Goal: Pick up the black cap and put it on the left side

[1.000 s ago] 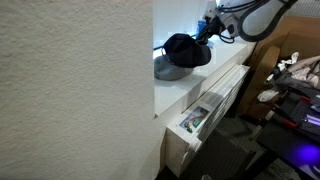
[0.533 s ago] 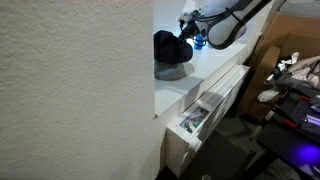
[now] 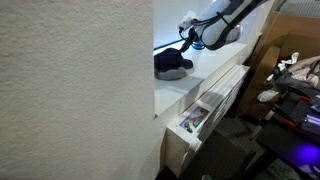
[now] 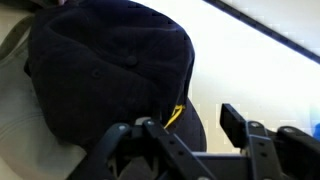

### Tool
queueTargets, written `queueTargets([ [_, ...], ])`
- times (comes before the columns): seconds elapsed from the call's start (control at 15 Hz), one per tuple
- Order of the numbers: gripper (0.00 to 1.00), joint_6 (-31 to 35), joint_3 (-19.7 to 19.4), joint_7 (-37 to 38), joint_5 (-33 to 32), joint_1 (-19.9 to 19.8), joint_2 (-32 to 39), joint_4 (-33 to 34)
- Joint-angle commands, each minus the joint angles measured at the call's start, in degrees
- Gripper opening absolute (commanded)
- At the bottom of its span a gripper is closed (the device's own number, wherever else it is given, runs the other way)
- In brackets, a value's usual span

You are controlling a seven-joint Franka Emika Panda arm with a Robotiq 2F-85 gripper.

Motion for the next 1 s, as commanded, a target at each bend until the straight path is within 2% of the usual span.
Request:
queueTargets([
  [0.0,0.95,-2.0,0.3,0.0,2.4,-0.5,-1.8,0.9],
  [0.07,0.99,-0.8,-0.3,0.0,3.5,0.4,-2.2,0.6],
  [0.13,1.00,3.4,-0.3,0.0,5.1,1.3,-2.8,-0.3],
  [0.27,1.00,7.5,-2.3,0.0,8.2,4.8,-4.3,-2.1],
  [0.47,1.00,6.4,-11.0,-0.5,15.0,14.9,-7.0,-6.1],
  [0.53,1.00,3.0,-17.3,-1.2,19.6,21.0,-6.8,-7.5],
  [0.67,1.00,-3.7,-26.7,-3.7,27.4,29.1,-5.8,-10.6],
  [0.73,1.00,-7.4,-31.8,-1.7,28.1,33.3,-4.9,-12.3],
  [0.87,1.00,-14.2,-41.3,5.2,25.1,40.9,-4.0,-15.5],
  [0.93,1.00,-10.1,-34.5,0.5,26.2,34.9,-4.4,-12.1],
])
